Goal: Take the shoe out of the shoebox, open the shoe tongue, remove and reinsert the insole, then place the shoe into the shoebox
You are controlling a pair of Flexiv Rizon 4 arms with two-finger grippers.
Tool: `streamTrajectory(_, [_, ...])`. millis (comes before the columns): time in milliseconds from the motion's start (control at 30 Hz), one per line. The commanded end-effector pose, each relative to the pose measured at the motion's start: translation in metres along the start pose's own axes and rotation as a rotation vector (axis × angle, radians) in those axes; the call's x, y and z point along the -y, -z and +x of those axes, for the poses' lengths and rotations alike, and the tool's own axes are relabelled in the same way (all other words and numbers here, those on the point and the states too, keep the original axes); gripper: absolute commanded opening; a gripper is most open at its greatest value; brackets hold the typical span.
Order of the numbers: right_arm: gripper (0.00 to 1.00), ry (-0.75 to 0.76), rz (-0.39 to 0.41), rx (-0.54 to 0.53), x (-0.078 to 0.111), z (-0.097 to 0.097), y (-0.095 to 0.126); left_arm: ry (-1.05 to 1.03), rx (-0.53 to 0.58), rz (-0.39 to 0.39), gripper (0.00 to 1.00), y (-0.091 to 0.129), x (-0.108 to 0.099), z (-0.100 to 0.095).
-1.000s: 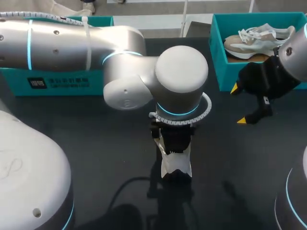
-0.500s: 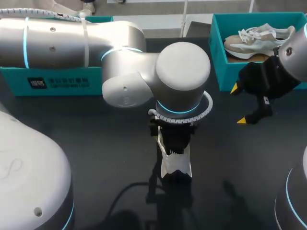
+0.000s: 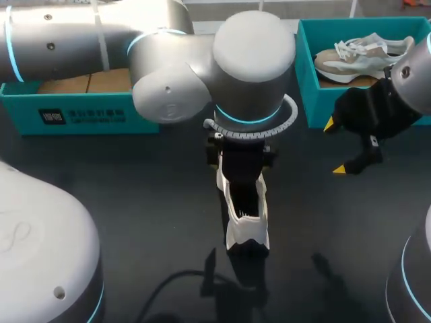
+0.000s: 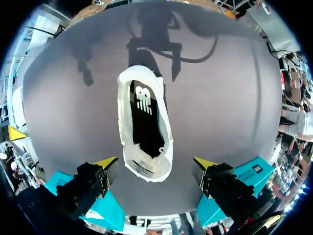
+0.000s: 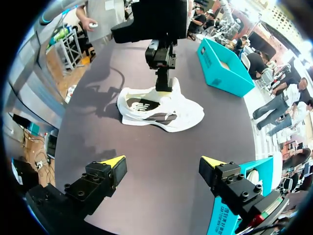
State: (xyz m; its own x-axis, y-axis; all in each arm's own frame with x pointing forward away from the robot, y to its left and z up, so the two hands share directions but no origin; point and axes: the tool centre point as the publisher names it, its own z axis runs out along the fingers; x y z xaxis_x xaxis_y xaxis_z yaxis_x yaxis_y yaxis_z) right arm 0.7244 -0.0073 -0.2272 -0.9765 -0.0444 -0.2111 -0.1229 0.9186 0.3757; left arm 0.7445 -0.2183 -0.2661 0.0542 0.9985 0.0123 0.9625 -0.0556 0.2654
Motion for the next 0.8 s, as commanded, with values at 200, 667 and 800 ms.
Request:
streamTrajectory(200, [1.00,0.000,0.003,0.001,0.000,0.001,-0.001,0.052,0.015,-0.044,1.00,0.013,-0.027,0.016])
streamTrajectory(667, [1.00,0.000,0.003,0.001,0.000,0.001,-0.001,0.037,-0.027,0.047,0.74,-0.029,-0.040,-0.008])
streamTrajectory(800, [1.00,0.000,0.003,0.001,0.000,0.001,-0.001,0.026,-0.040,0.074,0.69,-0.038,-0.035,-0.009])
